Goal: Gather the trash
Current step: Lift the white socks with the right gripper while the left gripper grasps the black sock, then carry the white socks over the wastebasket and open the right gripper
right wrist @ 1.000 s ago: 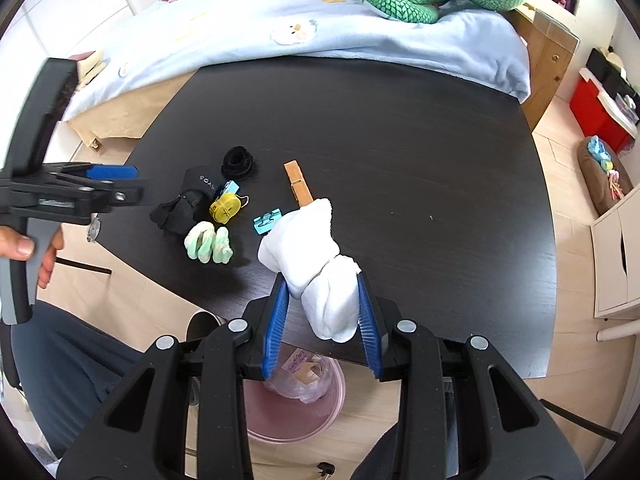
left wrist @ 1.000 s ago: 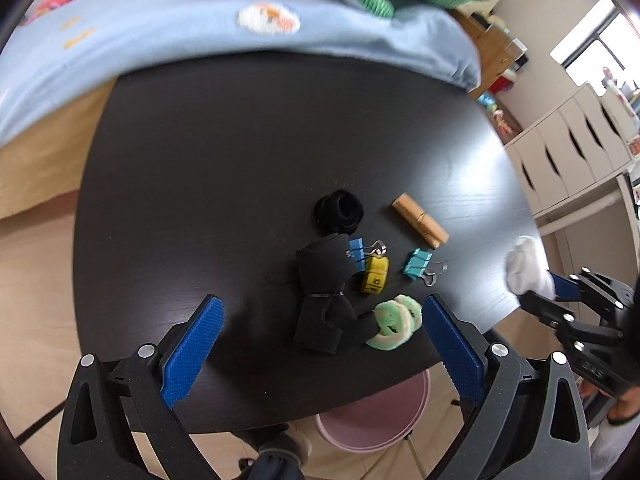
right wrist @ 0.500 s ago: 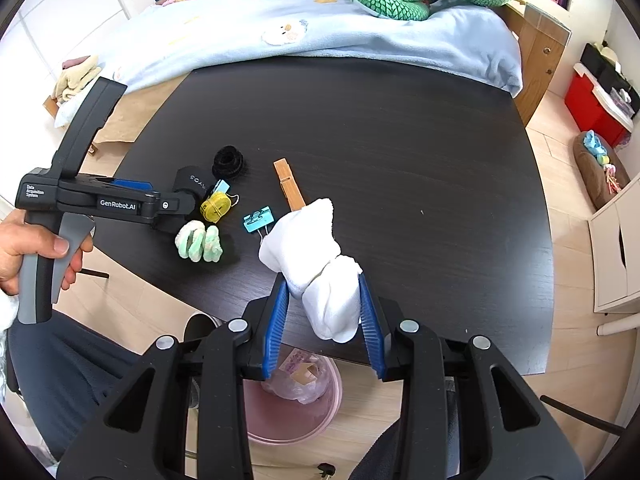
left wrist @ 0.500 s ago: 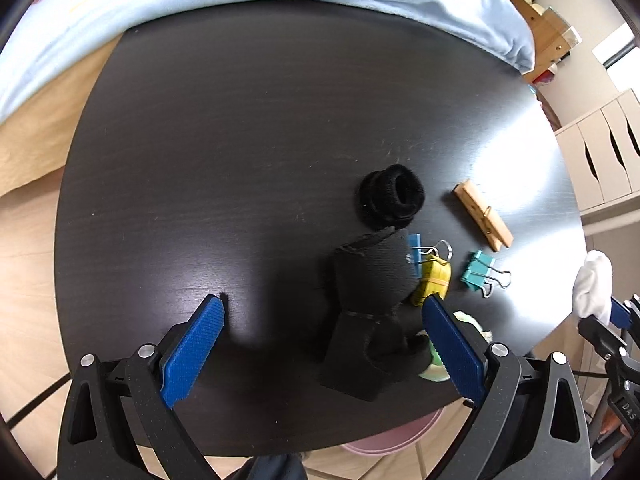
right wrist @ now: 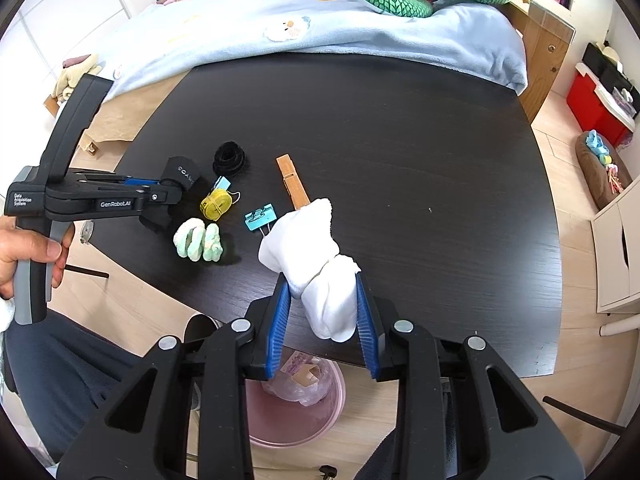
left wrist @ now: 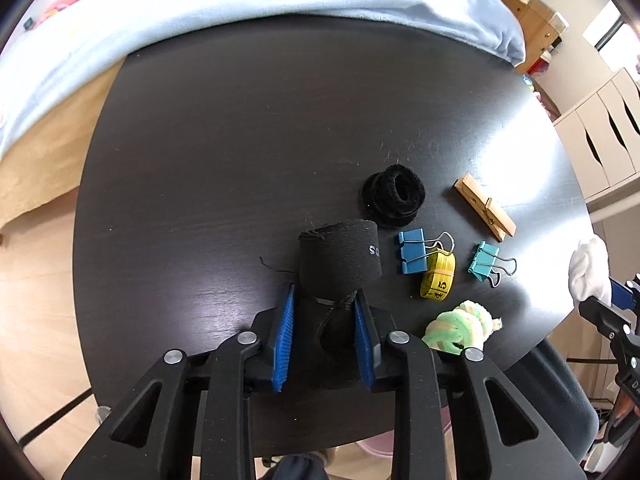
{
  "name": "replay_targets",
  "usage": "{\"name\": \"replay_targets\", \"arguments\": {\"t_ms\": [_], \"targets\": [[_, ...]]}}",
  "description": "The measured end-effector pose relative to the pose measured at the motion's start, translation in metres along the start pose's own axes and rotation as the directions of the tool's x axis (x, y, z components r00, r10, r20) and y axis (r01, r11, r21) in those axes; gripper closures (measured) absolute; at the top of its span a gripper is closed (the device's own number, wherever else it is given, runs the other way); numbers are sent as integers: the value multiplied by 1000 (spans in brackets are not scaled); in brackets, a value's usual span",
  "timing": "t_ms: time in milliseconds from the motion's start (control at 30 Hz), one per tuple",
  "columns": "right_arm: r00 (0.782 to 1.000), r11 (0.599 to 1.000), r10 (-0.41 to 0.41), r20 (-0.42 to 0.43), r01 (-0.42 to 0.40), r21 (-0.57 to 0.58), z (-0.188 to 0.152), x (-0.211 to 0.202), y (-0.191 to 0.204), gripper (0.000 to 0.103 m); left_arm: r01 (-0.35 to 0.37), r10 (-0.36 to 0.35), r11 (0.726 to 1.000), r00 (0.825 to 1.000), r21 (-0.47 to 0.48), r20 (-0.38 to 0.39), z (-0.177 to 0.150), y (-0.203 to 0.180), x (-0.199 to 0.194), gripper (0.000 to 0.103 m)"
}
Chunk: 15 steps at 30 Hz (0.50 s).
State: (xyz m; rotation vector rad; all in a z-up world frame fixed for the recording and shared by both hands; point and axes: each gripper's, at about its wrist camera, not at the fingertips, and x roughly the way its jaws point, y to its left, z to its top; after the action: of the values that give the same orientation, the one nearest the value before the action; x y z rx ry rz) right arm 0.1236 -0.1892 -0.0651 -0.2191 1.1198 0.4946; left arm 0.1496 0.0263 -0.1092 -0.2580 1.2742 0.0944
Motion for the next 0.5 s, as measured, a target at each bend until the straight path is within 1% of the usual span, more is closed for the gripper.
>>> {"name": "replay_targets", "arguments": {"t_ms": [133, 267, 333, 500], "targets": [[1000, 1000, -2, 10, 2, -4, -1, -3, 2, 71, -9, 7, 999, 998, 46, 57, -8, -1, -13, 78], [1000, 1000, -9, 28, 9, -3, -3, -10, 3, 71, -20, 8, 995, 992, 98, 123, -19, -10, -34, 78], [999, 1000, -21, 42, 21, -10, -5, -16, 5, 71, -27, 4, 991, 986, 133, 169, -27, -17, -48, 78], [996, 999, -32, 84, 34, -20, -12, -35, 10, 71, -13, -40, 980, 966, 200, 255, -50, -31, -82, 78]]}}
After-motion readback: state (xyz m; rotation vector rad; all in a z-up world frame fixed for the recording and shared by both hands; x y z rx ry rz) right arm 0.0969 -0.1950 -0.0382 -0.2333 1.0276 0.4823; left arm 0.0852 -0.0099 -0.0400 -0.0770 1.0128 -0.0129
